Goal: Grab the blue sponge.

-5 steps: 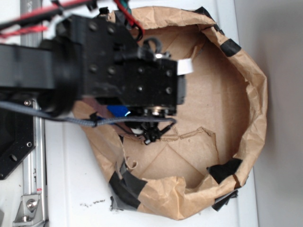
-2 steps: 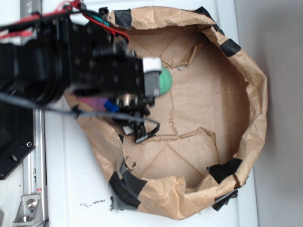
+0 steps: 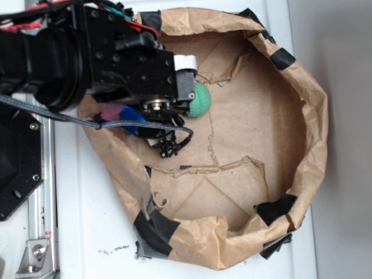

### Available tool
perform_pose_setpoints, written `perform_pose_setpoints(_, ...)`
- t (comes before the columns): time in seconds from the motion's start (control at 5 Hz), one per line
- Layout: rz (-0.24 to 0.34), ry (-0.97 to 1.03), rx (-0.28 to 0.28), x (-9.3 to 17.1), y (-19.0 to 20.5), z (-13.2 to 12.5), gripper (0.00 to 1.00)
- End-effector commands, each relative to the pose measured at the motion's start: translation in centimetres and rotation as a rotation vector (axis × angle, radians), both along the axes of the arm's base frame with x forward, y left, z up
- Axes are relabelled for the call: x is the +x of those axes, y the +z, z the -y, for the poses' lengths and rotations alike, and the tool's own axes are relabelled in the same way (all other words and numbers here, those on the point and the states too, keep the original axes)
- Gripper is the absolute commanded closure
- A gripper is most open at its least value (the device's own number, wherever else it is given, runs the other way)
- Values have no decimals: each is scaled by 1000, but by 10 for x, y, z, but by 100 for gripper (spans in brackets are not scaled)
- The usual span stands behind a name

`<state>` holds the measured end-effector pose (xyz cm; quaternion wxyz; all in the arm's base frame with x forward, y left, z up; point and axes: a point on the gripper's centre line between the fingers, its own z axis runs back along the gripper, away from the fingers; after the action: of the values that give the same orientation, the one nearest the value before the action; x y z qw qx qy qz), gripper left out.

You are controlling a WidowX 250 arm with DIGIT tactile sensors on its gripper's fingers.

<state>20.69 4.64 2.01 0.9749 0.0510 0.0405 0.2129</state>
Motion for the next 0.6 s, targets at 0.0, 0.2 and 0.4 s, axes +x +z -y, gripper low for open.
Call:
perform_pose_setpoints(0.0,-5,-15,52,5,17,-4,100)
perform_pose_setpoints(0.2,-24,-33,90,7,32,-5,100)
perform_pose_setpoints(0.4,68,-273,222,37,83,7,100)
